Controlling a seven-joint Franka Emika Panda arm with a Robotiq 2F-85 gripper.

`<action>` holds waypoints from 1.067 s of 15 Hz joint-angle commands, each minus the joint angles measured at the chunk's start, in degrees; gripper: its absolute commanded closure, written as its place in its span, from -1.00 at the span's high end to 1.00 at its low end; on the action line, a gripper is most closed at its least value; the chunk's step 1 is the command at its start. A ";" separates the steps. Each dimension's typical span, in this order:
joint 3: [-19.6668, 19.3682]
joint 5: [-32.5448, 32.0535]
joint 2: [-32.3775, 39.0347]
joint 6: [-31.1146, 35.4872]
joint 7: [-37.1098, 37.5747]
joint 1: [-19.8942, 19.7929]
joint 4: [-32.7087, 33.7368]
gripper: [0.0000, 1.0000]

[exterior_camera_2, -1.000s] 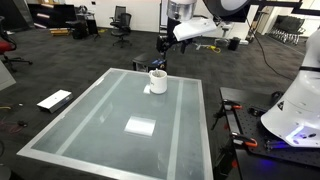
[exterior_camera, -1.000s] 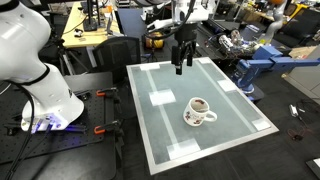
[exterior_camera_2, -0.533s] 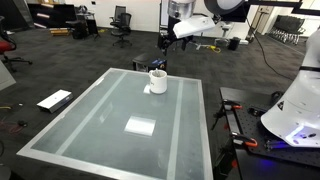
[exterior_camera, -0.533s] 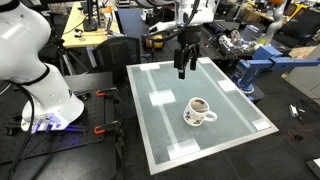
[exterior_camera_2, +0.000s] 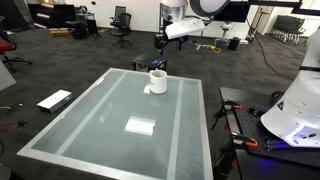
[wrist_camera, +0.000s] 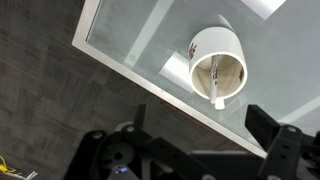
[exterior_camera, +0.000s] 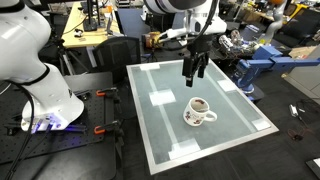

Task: Take the pen from the cup and put it on the table

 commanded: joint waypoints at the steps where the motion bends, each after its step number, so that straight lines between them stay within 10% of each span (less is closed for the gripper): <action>1: -1.63 -0.08 4.97 -2.05 2.23 1.22 4.85 1.00; 5: -3.54 0.28 9.79 -1.09 4.92 2.00 7.90 1.00; 11: -5.51 0.77 14.00 1.08 5.87 3.71 9.71 0.44; 16: -6.26 1.47 14.74 8.93 4.42 4.32 8.10 0.57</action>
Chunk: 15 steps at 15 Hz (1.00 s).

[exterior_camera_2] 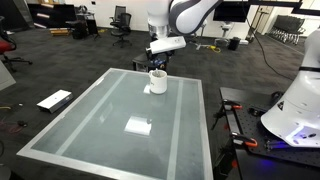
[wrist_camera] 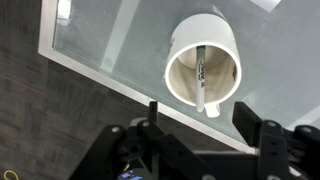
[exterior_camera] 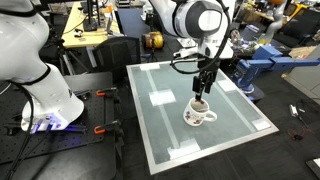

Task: Take the pen from the cup and put it on the table

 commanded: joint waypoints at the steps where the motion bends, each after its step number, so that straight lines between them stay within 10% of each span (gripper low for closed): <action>1: -1.71 1.18 0.59 5.68 -0.81 1.24 -0.68 0.53; 15: -3.42 6.84 1.95 11.15 -3.14 1.58 -3.57 0.32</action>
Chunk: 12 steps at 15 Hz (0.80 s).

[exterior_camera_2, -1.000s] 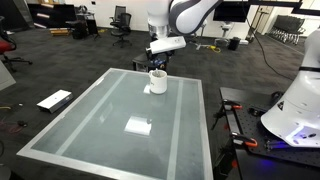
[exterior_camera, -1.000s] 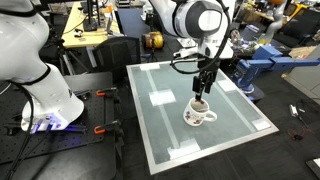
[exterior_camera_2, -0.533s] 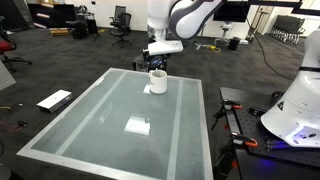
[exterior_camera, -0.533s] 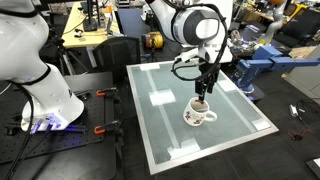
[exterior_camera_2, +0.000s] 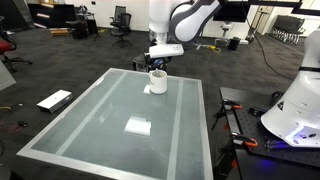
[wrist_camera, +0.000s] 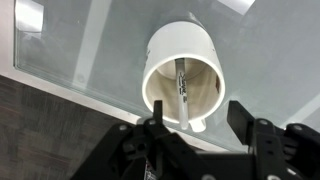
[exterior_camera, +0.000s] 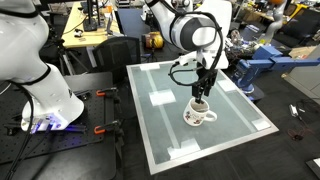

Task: Take the pen from the cup and put it on the table

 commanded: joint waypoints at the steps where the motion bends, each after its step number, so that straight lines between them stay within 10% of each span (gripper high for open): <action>1: -1.55 2.21 -0.73 1.93 -2.02 0.93 -1.84 0.28; 12: -2.53 4.26 0.87 1.75 -3.39 0.80 -1.98 0.18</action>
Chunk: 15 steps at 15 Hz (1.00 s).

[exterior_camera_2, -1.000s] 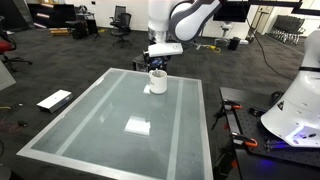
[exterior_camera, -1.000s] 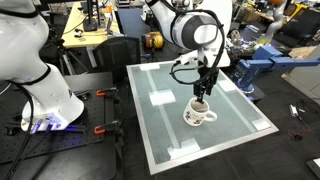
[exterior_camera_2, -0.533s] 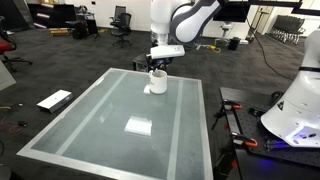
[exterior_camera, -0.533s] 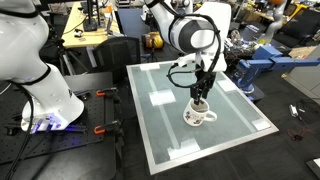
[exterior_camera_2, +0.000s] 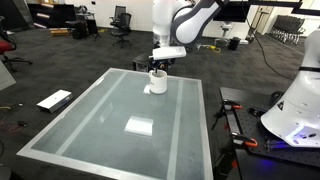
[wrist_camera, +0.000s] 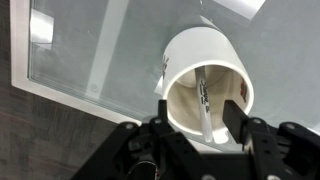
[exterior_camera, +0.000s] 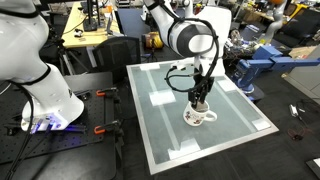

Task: Take the pen from the cup and put it on the table

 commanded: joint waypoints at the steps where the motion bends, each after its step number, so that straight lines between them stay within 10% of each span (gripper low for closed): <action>1: -0.97 1.92 0.66 1.76 -2.28 0.83 -0.34 0.13; 15: -0.83 2.68 0.84 2.29 -4.78 0.79 -0.10 0.04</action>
